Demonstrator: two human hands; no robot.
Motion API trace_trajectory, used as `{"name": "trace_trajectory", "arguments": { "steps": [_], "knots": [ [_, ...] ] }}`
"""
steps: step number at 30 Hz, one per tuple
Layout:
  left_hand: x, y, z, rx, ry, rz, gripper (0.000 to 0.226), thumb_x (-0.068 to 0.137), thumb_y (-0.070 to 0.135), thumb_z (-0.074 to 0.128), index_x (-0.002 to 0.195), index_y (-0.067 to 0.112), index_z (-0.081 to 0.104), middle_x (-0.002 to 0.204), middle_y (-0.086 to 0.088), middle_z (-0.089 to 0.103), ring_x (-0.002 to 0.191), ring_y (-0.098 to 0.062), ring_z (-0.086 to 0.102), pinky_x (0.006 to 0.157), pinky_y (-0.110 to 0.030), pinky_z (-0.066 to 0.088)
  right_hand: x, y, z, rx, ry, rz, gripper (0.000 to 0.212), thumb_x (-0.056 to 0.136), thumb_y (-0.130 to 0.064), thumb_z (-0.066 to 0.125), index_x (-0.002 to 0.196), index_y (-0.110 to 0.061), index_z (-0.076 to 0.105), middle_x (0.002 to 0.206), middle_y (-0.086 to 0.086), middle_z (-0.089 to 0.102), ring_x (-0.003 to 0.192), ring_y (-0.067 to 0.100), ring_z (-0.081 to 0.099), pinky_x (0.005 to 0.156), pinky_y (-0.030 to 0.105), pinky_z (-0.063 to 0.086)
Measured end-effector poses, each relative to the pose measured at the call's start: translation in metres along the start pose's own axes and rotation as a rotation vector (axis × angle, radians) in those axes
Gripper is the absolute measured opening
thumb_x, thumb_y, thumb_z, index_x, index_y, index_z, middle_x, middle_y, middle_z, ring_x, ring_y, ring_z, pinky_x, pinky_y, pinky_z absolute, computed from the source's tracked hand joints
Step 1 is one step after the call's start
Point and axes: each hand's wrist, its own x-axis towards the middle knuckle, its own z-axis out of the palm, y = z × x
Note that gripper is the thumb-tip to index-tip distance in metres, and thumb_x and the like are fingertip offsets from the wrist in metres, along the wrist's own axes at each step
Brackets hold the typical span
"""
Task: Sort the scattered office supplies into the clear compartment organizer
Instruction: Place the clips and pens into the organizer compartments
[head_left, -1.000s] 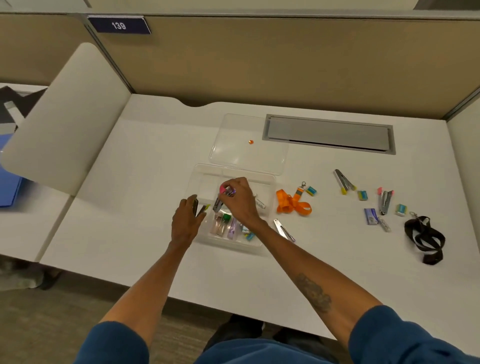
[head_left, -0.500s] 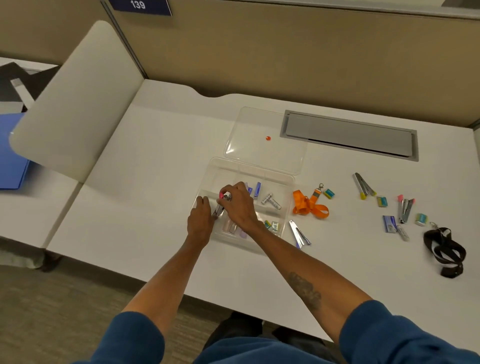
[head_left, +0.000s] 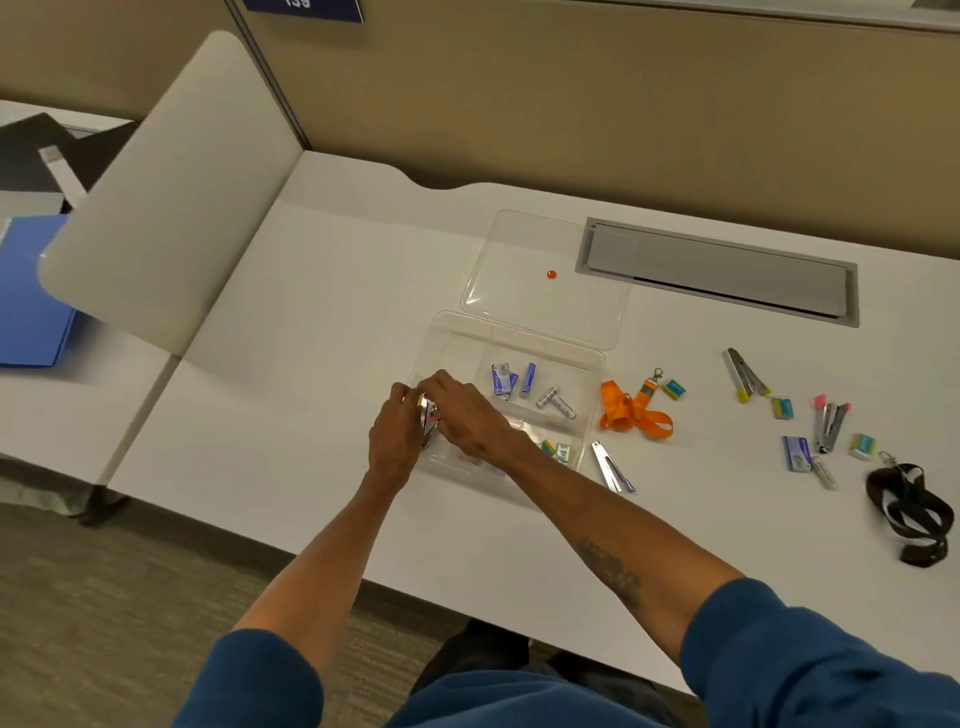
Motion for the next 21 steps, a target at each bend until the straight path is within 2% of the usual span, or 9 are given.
{"name": "trace_trajectory", "arguments": {
  "steps": [2, 4, 6, 8, 12, 14, 16, 19, 21],
  "knots": [
    [-0.001, -0.002, 0.001, -0.144, -0.005, -0.049, 0.017, 0.094, 0.008, 0.042, 0.101, 0.018, 0.053, 0.091, 0.008, 0.049, 0.071, -0.017, 0.048, 0.059, -0.026, 0.039, 0.004, 0.004, 0.005, -0.108, -0.061, -0.063, 0.047, 0.077, 0.008, 0.060, 0.120, -0.009, 0.051, 0.110, 0.012, 0.057, 0.080, 0.032, 0.059, 0.072, 0.039, 0.049],
    [-0.003, -0.003, 0.000, -0.244, 0.011, -0.041, 0.025, 0.092, 0.005, 0.036, 0.086, 0.022, 0.053, 0.082, 0.011, 0.050, 0.067, -0.012, 0.050, 0.054, -0.020, 0.036, 0.007, 0.007, 0.009, -0.202, -0.155, -0.139, 0.039, 0.080, 0.005, 0.059, 0.117, -0.009, 0.054, 0.113, 0.010, 0.060, 0.085, 0.029, 0.061, 0.073, 0.035, 0.048],
    [-0.006, -0.003, -0.002, -0.260, 0.029, 0.010, 0.029, 0.087, 0.000, 0.038, 0.085, 0.022, 0.057, 0.081, 0.010, 0.052, 0.066, -0.006, 0.050, 0.054, -0.016, 0.034, 0.011, 0.006, 0.010, -0.270, -0.284, -0.146, 0.027, 0.088, -0.007, 0.053, 0.115, -0.009, 0.055, 0.119, 0.009, 0.060, 0.093, 0.029, 0.062, 0.076, 0.036, 0.049],
    [-0.005, -0.006, -0.003, -0.265, 0.024, 0.028, 0.033, 0.084, -0.003, 0.040, 0.083, 0.025, 0.056, 0.081, 0.009, 0.053, 0.068, -0.007, 0.051, 0.056, -0.016, 0.035, 0.017, 0.002, 0.010, -0.238, -0.361, -0.051, 0.034, 0.093, -0.026, 0.040, 0.120, -0.011, 0.055, 0.119, 0.012, 0.060, 0.103, 0.033, 0.060, 0.079, 0.039, 0.048],
    [-0.001, -0.018, 0.000, -0.245, -0.027, 0.052, 0.034, 0.087, 0.001, 0.043, 0.109, 0.019, 0.063, 0.094, 0.004, 0.064, 0.080, -0.012, 0.059, 0.071, -0.022, 0.048, 0.020, -0.003, 0.010, -0.322, -0.547, -0.017, 0.037, 0.093, -0.015, 0.044, 0.129, -0.008, 0.050, 0.127, 0.016, 0.055, 0.110, 0.035, 0.055, 0.085, 0.041, 0.046],
    [0.000, -0.015, -0.002, -0.248, -0.067, 0.069, 0.038, 0.089, 0.001, 0.045, 0.119, 0.016, 0.063, 0.099, 0.005, 0.066, 0.082, -0.012, 0.060, 0.072, -0.009, 0.045, 0.012, -0.006, 0.008, -0.351, -0.612, -0.063, 0.042, 0.089, -0.003, 0.050, 0.131, -0.008, 0.050, 0.130, 0.014, 0.052, 0.107, 0.032, 0.056, 0.082, 0.039, 0.047],
    [0.000, -0.010, -0.005, -0.242, -0.115, 0.040, 0.033, 0.091, 0.002, 0.047, 0.117, 0.012, 0.064, 0.097, 0.005, 0.064, 0.080, -0.010, 0.058, 0.064, -0.003, 0.043, 0.005, -0.005, 0.014, -0.327, -0.596, -0.042, 0.046, 0.087, -0.001, 0.051, 0.131, -0.014, 0.051, 0.129, 0.010, 0.055, 0.109, 0.030, 0.056, 0.086, 0.038, 0.047],
    [-0.002, -0.013, -0.001, -0.238, -0.169, 0.068, 0.034, 0.086, 0.009, 0.050, 0.115, 0.019, 0.065, 0.095, 0.004, 0.070, 0.080, -0.012, 0.063, 0.067, -0.020, 0.051, -0.003, -0.004, 0.014, -0.338, -0.549, -0.067, 0.045, 0.087, -0.004, 0.050, 0.130, -0.016, 0.053, 0.127, 0.009, 0.059, 0.110, 0.030, 0.057, 0.089, 0.037, 0.046],
    [-0.003, -0.016, 0.004, -0.175, -0.176, 0.112, 0.035, 0.084, 0.007, 0.053, 0.113, 0.022, 0.064, 0.091, 0.005, 0.072, 0.075, -0.010, 0.061, 0.064, -0.015, 0.043, -0.007, 0.002, 0.015, -0.329, -0.469, -0.077, 0.041, 0.086, -0.004, 0.051, 0.124, -0.017, 0.057, 0.122, 0.006, 0.063, 0.109, 0.029, 0.058, 0.087, 0.036, 0.047]
  ]
}}
